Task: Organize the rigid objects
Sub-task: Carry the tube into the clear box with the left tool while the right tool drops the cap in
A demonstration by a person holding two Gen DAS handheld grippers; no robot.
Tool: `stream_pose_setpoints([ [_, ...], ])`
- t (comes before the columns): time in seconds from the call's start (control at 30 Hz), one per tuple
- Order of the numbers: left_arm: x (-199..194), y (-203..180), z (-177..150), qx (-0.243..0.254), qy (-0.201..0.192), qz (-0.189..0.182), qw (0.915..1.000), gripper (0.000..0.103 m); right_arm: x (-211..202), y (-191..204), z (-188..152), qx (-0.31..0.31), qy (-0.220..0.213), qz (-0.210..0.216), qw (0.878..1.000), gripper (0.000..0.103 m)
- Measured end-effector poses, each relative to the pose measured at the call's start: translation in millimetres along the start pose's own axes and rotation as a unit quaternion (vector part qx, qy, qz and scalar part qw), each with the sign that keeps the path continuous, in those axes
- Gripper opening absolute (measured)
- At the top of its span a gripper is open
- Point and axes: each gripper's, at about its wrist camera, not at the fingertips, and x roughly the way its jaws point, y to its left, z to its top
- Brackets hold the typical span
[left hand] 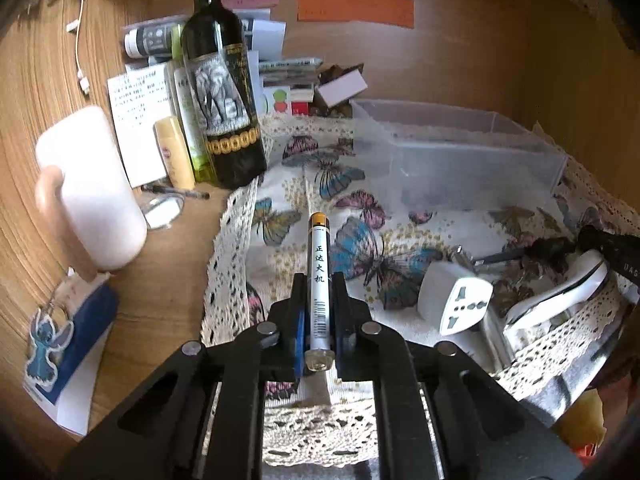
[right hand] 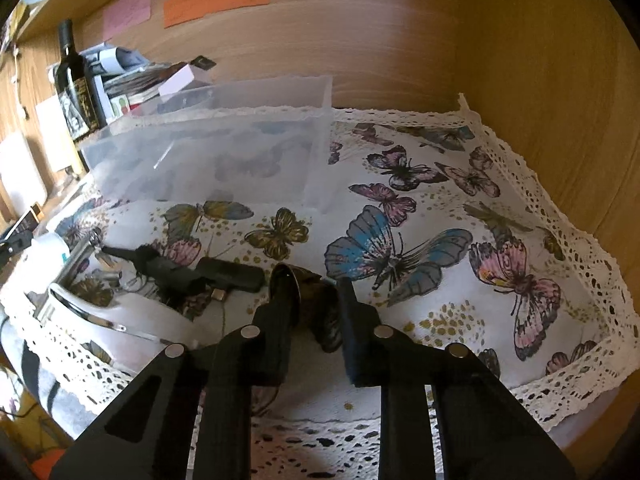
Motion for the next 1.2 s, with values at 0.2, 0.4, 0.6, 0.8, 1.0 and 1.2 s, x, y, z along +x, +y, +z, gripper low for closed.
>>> stream_pose_setpoints([
  [0.2, -11, -3, 20, -0.007, -0.030, -0.018, 0.9994, 0.010, -17, -3, 9, 0.007, -0.030, 0.003, 1.000, 0.019],
  [0.4, -18, -6, 51, -0.014, -0.053, -0.050, 0.9972, 0.010, -37, 2, 33, -0.006, -0.074, 0.011, 0.997, 0.019],
  [0.6, -13, -11, 83, -0.013, -0.069, -0.068, 0.9952, 0.010, -48, 17, 68, -0.031, -0.119, 0.015, 0.992, 0.019],
  [0.8, 7, -18, 110, -0.009, -0.058, -0.091, 0.9942, 0.010, -40, 31, 103, -0.046, -0.137, 0.028, 0.989, 0.019],
  [1.0, 40, -26, 131, -0.001, -0.021, -0.111, 0.9936, 0.010, -20, 36, 129, -0.048, -0.127, 0.042, 0.990, 0.019],
  [1.2, 76, -38, 140, 0.014, 0.023, -0.118, 0.9927, 0.010, 14, 42, 143, -0.059, -0.091, 0.039, 0.993, 0.019],
])
